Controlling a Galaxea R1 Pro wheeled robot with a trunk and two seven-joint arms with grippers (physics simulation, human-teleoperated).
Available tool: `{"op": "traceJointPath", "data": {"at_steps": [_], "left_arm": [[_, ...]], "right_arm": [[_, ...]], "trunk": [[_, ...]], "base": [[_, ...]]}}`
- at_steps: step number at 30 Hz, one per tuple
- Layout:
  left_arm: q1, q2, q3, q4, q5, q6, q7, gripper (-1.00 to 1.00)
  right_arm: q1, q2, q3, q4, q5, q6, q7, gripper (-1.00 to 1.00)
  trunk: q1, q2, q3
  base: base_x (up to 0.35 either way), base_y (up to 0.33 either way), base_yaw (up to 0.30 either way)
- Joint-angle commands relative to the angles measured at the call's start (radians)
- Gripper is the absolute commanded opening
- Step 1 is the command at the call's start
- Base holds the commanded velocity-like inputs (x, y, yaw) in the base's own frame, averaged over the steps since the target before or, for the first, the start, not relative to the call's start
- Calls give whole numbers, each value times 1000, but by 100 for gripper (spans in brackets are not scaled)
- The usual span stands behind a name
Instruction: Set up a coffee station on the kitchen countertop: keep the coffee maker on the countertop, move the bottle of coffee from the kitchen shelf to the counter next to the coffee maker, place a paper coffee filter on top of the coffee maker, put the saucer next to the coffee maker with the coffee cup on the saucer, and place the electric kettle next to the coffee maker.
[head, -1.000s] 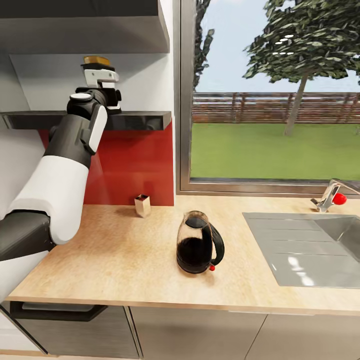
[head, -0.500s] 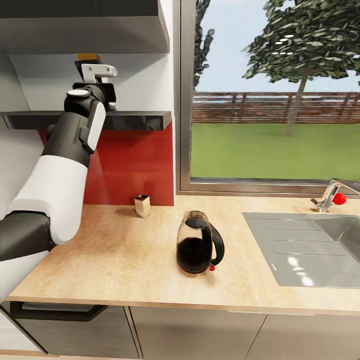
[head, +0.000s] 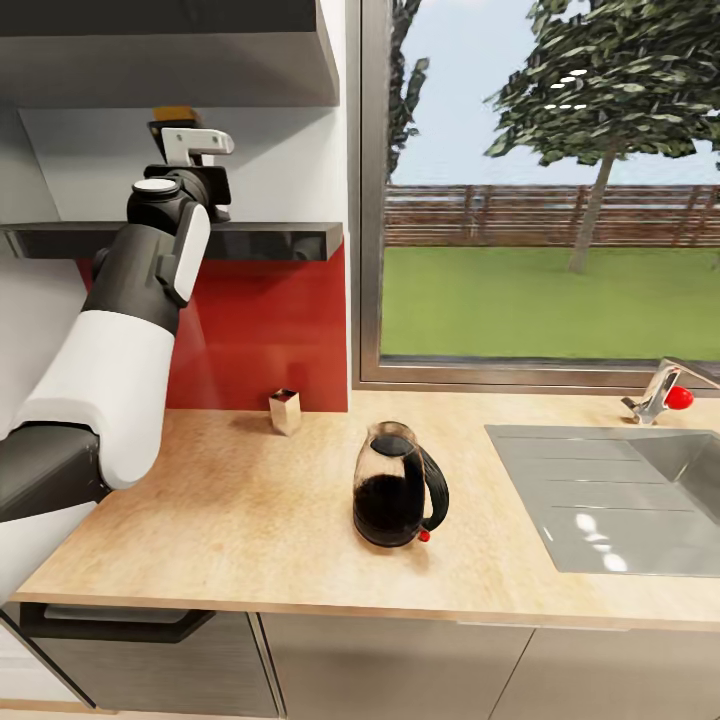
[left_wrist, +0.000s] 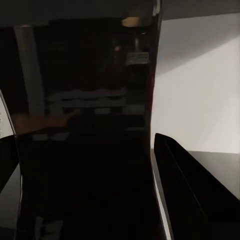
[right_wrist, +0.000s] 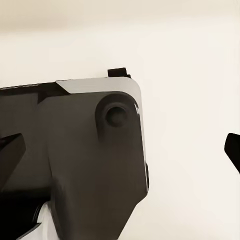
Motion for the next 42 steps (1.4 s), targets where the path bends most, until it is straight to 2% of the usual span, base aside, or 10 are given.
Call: {"op": "traceJointPath", "data": {"at_steps": [1, 30, 42], "left_arm": [[-1, 1, -3, -1, -6, 6, 2, -100], [-9, 3, -8, -2, -1, 18, -2, -100], [-6, 3, -8, -1, 0, 17, -2, -100]], "right_arm": [[0, 0, -7, -2, 10, 6, -2, 100], [0, -2, -9, -8, 9, 1, 1, 100], [0, -1, -9, -8, 7, 1, 2, 100]], "trunk": [[1, -2, -2], [1, -2, -2], [1, -2, -2]], "base": [[0, 0, 0], [0, 0, -3], [0, 0, -251]]}}
